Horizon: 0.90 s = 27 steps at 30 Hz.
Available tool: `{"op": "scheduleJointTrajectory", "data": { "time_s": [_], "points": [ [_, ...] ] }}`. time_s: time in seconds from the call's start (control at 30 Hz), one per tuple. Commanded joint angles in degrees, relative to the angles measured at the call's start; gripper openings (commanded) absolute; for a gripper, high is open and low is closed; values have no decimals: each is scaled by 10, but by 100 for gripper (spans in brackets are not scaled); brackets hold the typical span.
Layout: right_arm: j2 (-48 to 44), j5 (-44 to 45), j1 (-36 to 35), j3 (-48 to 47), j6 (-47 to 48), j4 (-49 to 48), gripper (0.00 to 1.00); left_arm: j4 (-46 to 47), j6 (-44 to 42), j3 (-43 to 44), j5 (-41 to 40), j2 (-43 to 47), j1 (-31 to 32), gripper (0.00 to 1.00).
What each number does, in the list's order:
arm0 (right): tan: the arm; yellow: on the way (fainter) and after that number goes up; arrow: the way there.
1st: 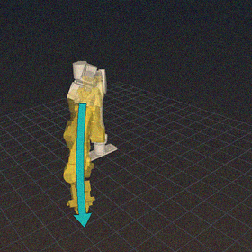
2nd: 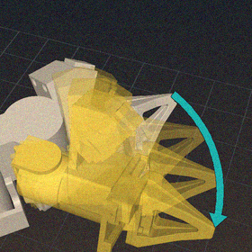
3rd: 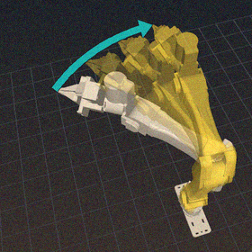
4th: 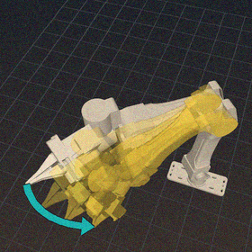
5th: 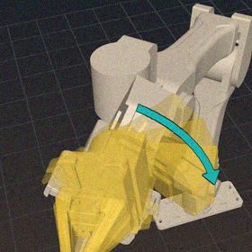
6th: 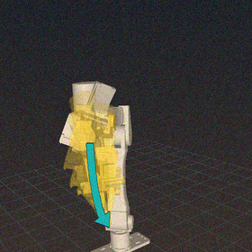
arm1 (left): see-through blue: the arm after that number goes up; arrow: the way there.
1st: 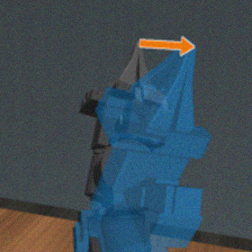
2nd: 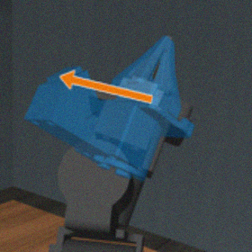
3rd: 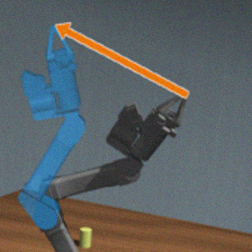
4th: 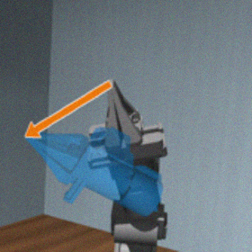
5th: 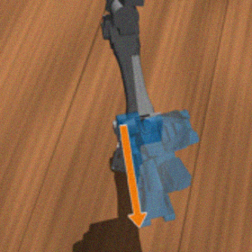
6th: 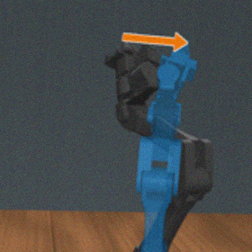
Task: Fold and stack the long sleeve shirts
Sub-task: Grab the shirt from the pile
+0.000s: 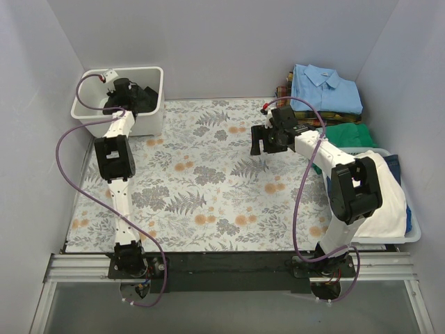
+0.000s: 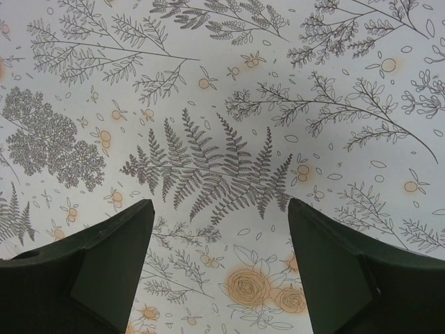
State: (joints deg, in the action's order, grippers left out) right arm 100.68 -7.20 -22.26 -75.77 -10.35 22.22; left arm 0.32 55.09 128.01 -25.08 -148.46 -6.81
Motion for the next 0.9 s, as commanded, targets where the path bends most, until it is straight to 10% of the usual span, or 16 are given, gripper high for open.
{"op": "scheduleJointTrajectory", "data": {
  "time_s": [0.0, 0.87],
  "points": [
    [-1, 7, -3, -25, 0, 7, 86, -9, 2, -7, 17, -17, -3, 0],
    [-44, 41, -3, -3, 12, -28, 84, -39, -45, -28, 41, 278, 78, 0]
  ]
}}
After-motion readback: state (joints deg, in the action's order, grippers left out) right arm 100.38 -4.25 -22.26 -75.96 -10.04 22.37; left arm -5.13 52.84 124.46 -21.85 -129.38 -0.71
